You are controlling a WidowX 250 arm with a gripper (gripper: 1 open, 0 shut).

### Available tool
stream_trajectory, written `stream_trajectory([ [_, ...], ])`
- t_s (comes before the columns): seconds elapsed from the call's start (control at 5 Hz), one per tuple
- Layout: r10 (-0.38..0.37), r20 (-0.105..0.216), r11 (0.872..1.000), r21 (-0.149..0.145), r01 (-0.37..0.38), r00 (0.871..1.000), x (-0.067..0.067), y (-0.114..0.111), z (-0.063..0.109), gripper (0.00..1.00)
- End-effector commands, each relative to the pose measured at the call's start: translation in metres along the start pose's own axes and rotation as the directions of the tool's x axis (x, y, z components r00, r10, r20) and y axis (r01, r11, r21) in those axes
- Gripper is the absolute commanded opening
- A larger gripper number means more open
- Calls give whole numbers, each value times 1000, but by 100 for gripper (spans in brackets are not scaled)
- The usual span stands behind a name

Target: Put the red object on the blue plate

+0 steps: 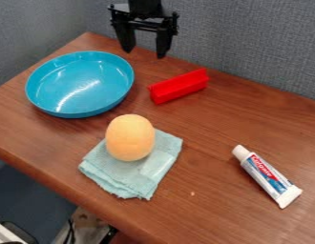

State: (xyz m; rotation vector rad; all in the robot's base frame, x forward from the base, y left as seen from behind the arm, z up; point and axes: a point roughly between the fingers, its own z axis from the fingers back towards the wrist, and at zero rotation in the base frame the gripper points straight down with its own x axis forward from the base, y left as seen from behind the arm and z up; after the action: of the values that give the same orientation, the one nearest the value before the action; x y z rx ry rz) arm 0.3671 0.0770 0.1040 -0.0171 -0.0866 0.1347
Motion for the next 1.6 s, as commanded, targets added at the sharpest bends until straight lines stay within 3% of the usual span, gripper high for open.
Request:
stream_trajectory([
  [0.0, -31, 42, 999, 9, 31, 999, 13, -4, 7, 100],
  [0.2, -89, 25, 996, 5, 89, 996, 18, -13, -6, 100],
  [0.6, -210, 2, 978, -5, 210, 978, 27, -42, -29, 100],
  [1.0, -222, -37, 975, -12, 222, 974, 34, -49, -54, 100],
  [1.4, -212, -70, 977, -6, 212, 975, 32, -46, -66, 100],
])
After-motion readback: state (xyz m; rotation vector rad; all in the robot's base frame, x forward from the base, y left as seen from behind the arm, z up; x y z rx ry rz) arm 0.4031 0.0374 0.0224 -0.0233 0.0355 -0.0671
